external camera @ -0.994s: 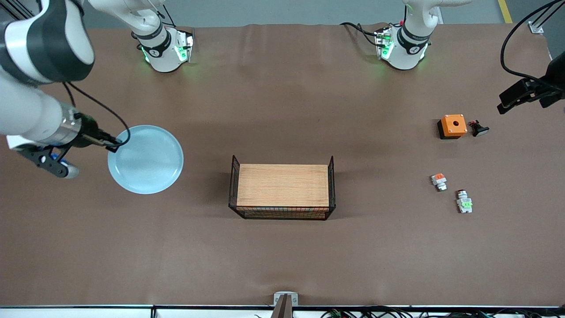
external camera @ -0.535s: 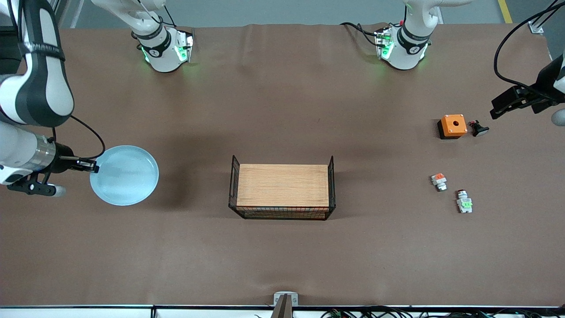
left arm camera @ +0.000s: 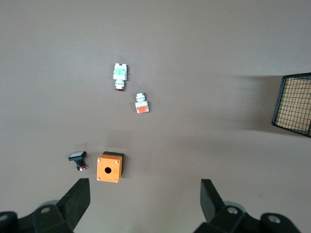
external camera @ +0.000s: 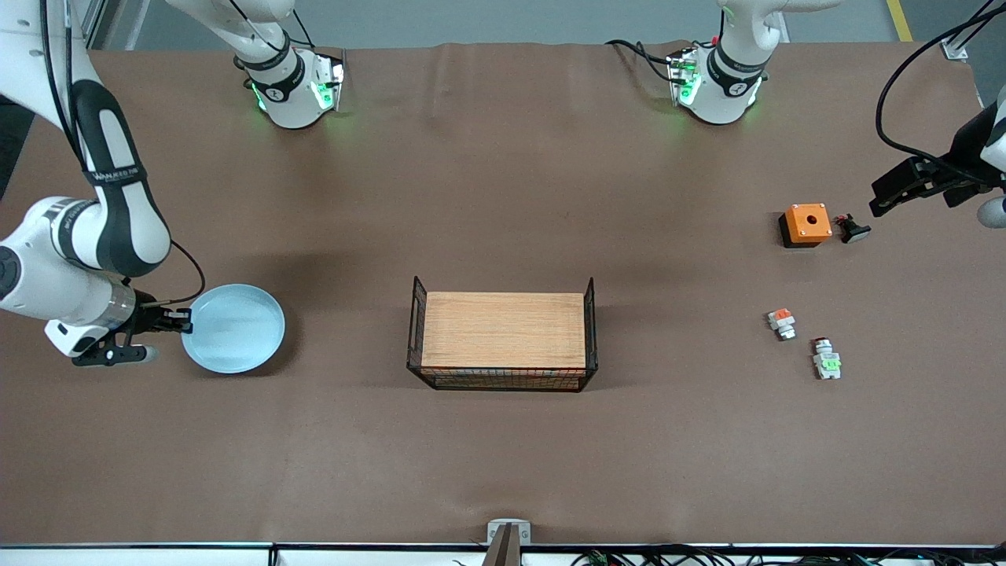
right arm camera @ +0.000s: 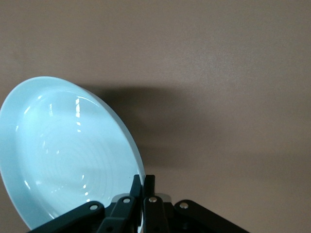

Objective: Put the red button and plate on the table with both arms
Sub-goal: 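Lower the blue plate onto the table and open the right gripper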

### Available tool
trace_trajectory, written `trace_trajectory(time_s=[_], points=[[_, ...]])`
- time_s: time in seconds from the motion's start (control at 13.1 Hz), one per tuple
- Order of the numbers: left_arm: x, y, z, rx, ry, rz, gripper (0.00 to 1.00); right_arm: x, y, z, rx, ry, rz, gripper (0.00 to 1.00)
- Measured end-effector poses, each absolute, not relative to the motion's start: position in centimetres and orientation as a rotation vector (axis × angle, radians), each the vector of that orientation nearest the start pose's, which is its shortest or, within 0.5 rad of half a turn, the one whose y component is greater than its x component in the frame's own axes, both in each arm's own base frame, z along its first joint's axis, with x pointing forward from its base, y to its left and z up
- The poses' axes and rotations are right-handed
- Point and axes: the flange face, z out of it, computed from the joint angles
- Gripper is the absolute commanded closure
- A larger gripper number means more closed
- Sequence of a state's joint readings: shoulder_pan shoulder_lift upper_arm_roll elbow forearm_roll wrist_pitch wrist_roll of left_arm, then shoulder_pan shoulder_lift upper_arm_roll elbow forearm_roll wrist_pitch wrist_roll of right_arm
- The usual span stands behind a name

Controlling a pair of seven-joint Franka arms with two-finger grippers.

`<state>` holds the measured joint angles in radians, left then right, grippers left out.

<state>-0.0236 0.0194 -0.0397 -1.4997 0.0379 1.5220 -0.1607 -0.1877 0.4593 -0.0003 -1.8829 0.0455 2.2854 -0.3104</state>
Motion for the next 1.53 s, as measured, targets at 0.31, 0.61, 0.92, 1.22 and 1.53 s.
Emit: trace_trajectory(time_s=[0.31, 0.61, 0.92, 1.22, 1.53], points=[[56.0, -3.1, 63.6, -3.101, -0.153, 0.000, 0.00, 61.4, -13.0, 21.4, -3.080, -0.222, 0.096, 0.98], [56.1, -3.1, 63.6, -3.102, -0.153, -0.008, 0.00, 61.7, -12.9, 20.5, -3.084, -0.231, 0.068, 0.84], [56.1, -3.1, 63.6, -3.102, -0.153, -0.009, 0.00, 61.8, -12.8, 19.9, -3.085, -0.230, 0.052, 0.06], [56.1, -3.1, 63.6, -3.102, -0.153, -0.009, 0.00, 62.3, -12.7, 20.8, -3.086, -0.227, 0.028, 0.00], [56.2, -3.1, 63.7, -3.103, -0.152, -0.022, 0.00, 62.5, -11.5, 25.7, -3.075, -0.029, 0.088, 0.01]])
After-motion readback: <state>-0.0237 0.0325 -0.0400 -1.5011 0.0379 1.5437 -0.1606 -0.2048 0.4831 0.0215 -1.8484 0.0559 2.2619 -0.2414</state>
